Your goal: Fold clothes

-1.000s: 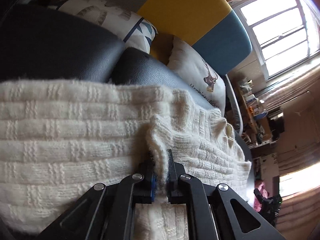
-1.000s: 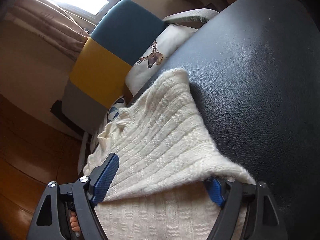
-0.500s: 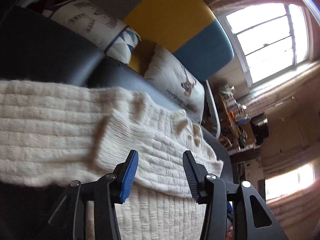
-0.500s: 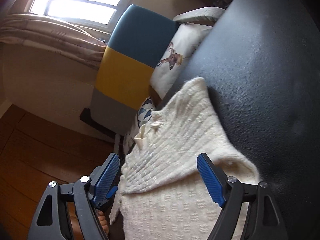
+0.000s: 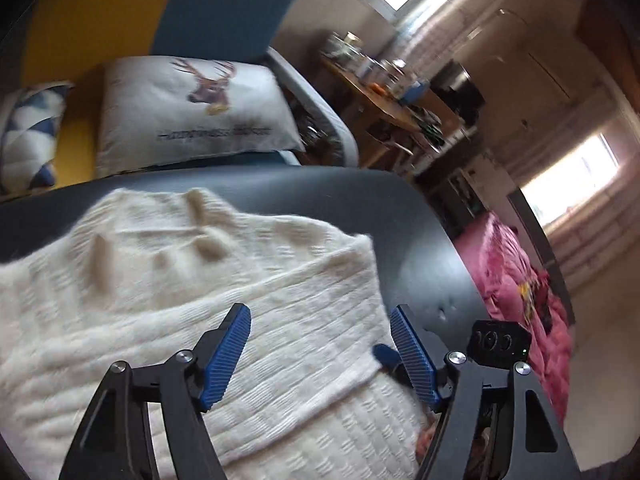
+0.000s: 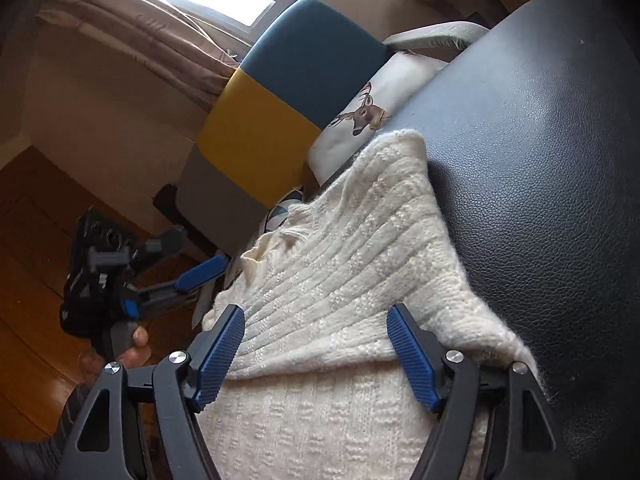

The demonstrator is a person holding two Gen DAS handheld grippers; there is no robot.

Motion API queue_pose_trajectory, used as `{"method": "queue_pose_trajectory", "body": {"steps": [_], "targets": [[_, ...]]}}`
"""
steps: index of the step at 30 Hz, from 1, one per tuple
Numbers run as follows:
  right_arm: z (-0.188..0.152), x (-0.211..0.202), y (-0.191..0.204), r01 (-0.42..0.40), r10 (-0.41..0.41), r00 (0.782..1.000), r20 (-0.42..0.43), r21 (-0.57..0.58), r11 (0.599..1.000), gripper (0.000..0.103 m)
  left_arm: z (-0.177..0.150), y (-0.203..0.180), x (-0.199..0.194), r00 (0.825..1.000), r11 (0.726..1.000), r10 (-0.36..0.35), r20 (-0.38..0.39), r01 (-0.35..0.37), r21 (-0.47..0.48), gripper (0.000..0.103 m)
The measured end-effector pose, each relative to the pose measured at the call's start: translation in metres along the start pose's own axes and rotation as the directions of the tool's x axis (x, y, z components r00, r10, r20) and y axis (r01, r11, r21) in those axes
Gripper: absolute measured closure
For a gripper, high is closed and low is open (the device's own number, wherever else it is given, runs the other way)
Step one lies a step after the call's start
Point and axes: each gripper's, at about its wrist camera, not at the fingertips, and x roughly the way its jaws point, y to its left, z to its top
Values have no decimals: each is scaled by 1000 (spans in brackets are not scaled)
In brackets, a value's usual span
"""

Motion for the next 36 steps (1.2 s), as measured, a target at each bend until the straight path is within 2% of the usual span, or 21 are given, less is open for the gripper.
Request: {"method": "queue_pose_trajectory", "body": {"steps": [4, 10, 12, 15, 19, 21, 22, 23, 24, 25, 26, 28, 29, 31, 33, 35, 36], "targets": [[1, -4, -3, -48, 48, 999, 20, 22, 999, 27, 43, -35, 56, 990, 993, -55, -131, 69, 100, 30], [2, -10, -9, -113, 111, 993, 46, 51, 992, 27, 72, -39, 118, 940, 980, -113, -321, 159, 122, 27], [3, -11, -11, -132, 129, 990, 53, 59, 989, 27, 75, -42, 133, 928, 975, -86, -363, 154, 163, 27], [3, -11, -13, -154, 150, 987, 61, 68, 986, 27, 76, -47, 147, 919, 959, -29, -392, 136, 249, 27], [4, -12, -15, -173, 168, 983, 68, 75, 982, 27, 69, -53, 152, 905, 929, -22, -425, 176, 326, 27], [5, -12, -14, -172, 167, 984, 69, 73, 982, 27, 70, -55, 151, 915, 927, -21, -404, 169, 335, 29], [5, -12, -14, -170, 165, 984, 69, 71, 983, 27, 71, -55, 150, 922, 928, -20, -387, 161, 336, 34], [6, -12, -13, -168, 164, 984, 69, 69, 983, 27, 73, -56, 150, 932, 931, -15, -363, 146, 335, 67], [6, -12, -12, -165, 161, 985, 68, 66, 984, 27, 76, -55, 150, 941, 935, -19, -337, 137, 328, 96], [6, -12, -11, -163, 158, 985, 68, 63, 985, 27, 79, -54, 149, 949, 937, -33, -314, 139, 320, 96], [6, -11, -10, -160, 155, 985, 68, 61, 985, 27, 78, -54, 152, 953, 935, -17, -301, 122, 332, 96], [6, -11, -8, -152, 148, 987, 64, 53, 987, 27, 70, -49, 166, 946, 927, 44, -320, 81, 365, 96], [5, -11, -9, -151, 148, 987, 63, 52, 987, 27, 67, -46, 168, 946, 931, 30, -324, 92, 354, 97], [5, -10, -9, -150, 147, 987, 64, 51, 987, 27, 71, -41, 161, 958, 942, -3, -288, 99, 321, 97], [5, -10, -8, -148, 145, 987, 63, 48, 988, 27, 75, -39, 157, 968, 945, 49, -245, 34, 325, 99], [4, -10, -8, -146, 143, 988, 62, 46, 988, 27, 75, -40, 156, 969, 937, 109, -221, -27, 347, 103], [4, -10, -9, -146, 143, 988, 62, 45, 988, 27, 75, -41, 153, 970, 939, 113, -215, -33, 342, 103]]}}
